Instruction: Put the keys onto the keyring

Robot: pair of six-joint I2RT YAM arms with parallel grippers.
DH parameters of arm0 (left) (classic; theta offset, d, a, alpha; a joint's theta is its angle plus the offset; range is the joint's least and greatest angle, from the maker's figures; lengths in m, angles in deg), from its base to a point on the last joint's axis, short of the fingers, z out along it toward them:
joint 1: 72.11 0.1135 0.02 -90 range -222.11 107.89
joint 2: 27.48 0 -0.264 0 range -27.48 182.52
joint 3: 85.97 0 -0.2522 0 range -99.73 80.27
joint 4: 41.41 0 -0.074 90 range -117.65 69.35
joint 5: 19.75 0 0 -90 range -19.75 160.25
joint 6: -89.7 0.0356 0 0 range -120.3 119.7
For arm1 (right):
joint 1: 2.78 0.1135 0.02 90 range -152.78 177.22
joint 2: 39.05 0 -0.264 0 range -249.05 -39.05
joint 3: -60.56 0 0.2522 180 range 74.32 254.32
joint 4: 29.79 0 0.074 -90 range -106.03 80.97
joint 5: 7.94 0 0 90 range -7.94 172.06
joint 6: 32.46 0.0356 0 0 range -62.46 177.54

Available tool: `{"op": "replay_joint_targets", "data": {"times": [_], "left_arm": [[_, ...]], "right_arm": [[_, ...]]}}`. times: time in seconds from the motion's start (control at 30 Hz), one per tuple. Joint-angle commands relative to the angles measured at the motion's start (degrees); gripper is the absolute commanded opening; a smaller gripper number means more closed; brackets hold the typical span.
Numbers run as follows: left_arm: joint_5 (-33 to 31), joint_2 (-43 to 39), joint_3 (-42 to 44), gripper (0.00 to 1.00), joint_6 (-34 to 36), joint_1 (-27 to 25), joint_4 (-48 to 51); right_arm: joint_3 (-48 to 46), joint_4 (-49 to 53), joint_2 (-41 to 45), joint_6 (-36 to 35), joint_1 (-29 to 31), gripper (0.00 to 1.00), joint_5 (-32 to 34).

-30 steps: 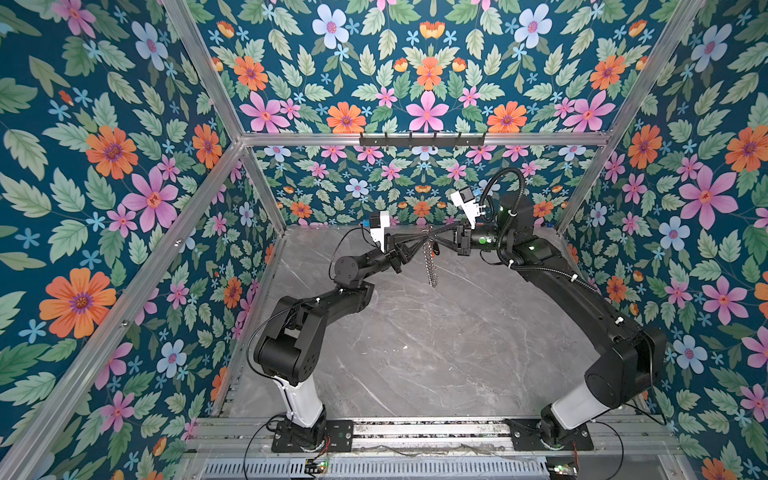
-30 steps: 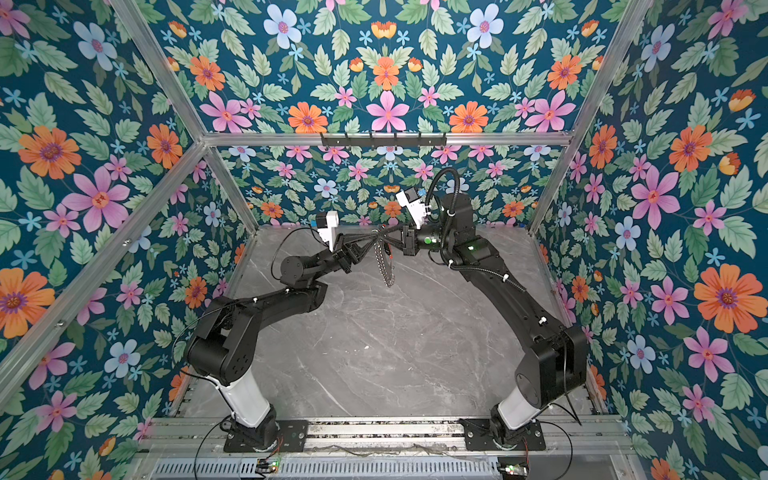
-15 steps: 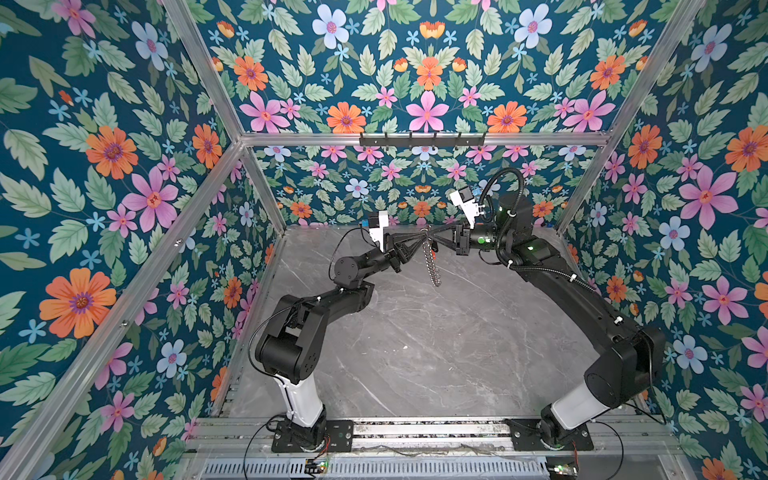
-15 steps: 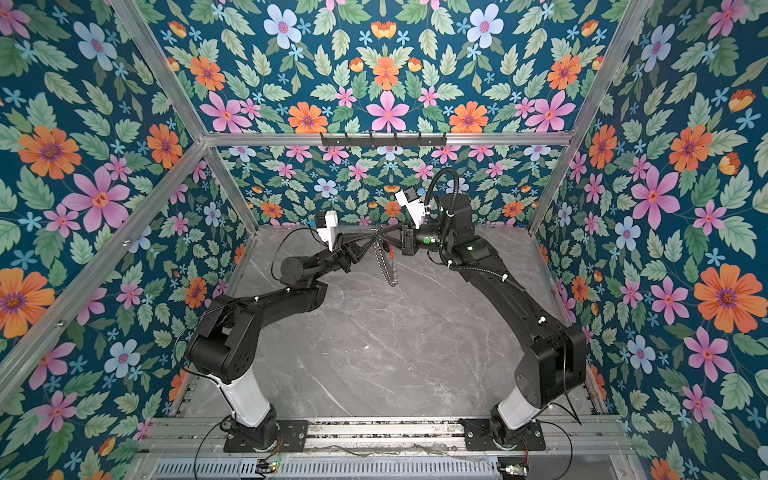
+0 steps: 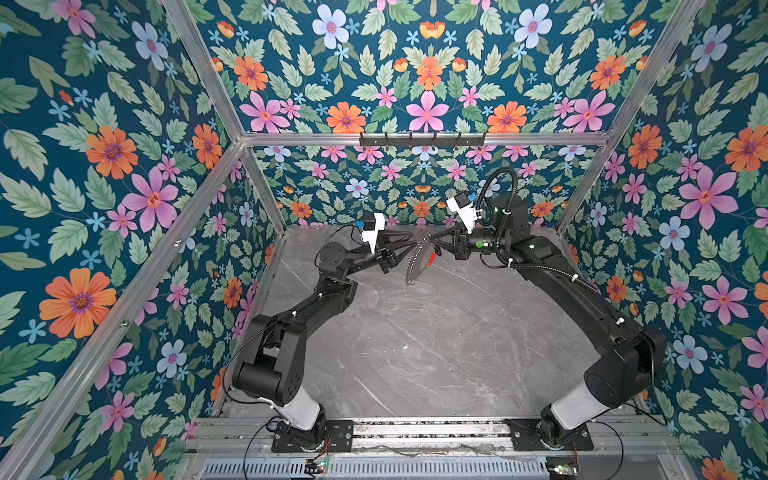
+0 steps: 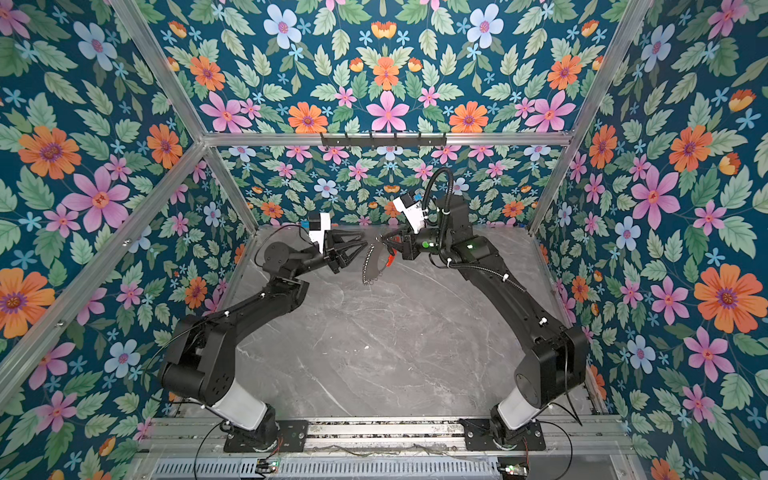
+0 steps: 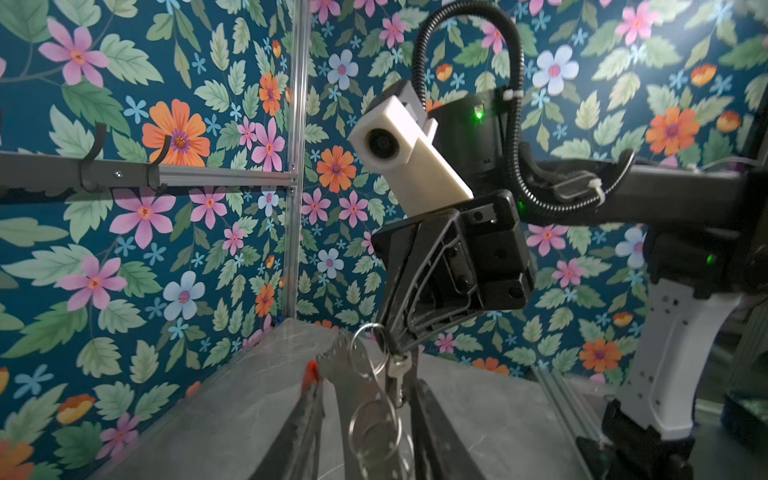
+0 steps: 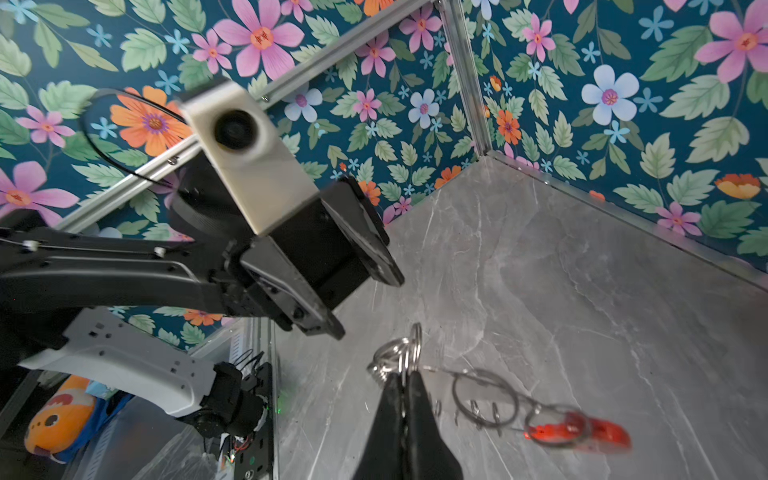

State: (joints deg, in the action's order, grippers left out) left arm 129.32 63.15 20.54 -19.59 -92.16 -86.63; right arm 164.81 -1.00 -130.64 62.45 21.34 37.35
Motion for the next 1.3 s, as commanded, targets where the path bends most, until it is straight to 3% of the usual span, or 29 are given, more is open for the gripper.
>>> {"op": "replay_joint_targets", "data": {"times": [0.0,0.03,0.13,0.3,0.8,1.27], "left_arm": [[5.4,-2.0,-6.7,0.38,37.7,-0.1,42.0],[5.3,-1.8,-9.8,0.38,48.0,-0.2,52.2],[5.1,0.0,-16.1,0.39,60.7,-0.2,66.7],[6.9,3.2,-23.4,0.4,69.2,0.3,78.2],[12.1,4.8,-26.2,0.35,68.0,0.5,79.4],[14.9,6.1,-26.5,0.16,63.7,0.4,75.3]], "right_arm": [[0.9,5.4,-0.4,-7.2,0.5,0.0,1.9],[1.0,6.3,-0.5,-8.1,0.7,0.0,2.0],[1.3,8.5,-0.8,-10.7,1.7,0.0,2.9],[2.0,11.6,-1.2,-13.5,3.3,0.0,4.0],[4.0,13.1,-2.9,-15.1,4.6,0.0,4.9],[5.3,14.0,-5.1,-15.4,5.4,0.0,4.9]]}}
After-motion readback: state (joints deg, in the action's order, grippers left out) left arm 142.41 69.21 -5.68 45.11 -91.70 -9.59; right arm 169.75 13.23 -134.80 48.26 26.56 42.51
